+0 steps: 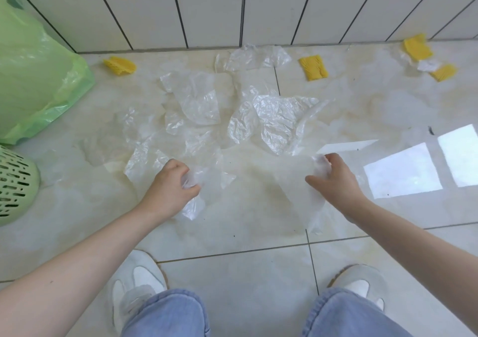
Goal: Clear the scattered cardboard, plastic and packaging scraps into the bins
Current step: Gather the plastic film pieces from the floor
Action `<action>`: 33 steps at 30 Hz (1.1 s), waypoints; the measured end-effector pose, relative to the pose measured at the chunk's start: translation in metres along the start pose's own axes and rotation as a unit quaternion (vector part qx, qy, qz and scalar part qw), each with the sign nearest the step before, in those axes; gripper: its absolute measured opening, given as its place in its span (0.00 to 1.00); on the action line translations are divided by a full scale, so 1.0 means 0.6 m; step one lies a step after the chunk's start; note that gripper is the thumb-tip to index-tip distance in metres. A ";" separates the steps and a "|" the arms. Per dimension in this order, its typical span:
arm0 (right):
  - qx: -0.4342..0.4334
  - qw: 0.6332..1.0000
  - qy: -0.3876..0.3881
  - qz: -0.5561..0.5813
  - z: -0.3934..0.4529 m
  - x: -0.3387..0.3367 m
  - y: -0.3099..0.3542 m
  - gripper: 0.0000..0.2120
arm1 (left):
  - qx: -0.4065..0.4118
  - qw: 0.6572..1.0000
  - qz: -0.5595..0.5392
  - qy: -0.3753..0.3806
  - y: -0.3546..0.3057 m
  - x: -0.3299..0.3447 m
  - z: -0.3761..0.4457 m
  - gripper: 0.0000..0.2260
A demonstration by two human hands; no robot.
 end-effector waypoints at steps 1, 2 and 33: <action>0.013 1.000 -0.002 0.006 0.006 -0.005 -0.012 0.21 | 0.007 1.000 0.012 -0.004 0.003 0.000 0.005 0.10; 0.023 1.000 -0.004 0.006 0.011 -0.008 -0.023 0.24 | 0.015 0.999 0.029 -0.012 0.004 -0.001 0.009 0.10; -0.170 0.970 0.089 -0.151 -0.002 0.074 0.037 0.10 | 0.120 0.987 0.109 -0.023 0.020 0.030 -0.022 0.18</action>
Point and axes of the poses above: each hand's wrist, its own z-axis towards the middle knuckle, its own x-axis out of the palm, y = z × x, the point moved 5 cm from there along z, towards the middle knuckle, and after that the axes turned 8 degrees about z, right-handed, at the moved point
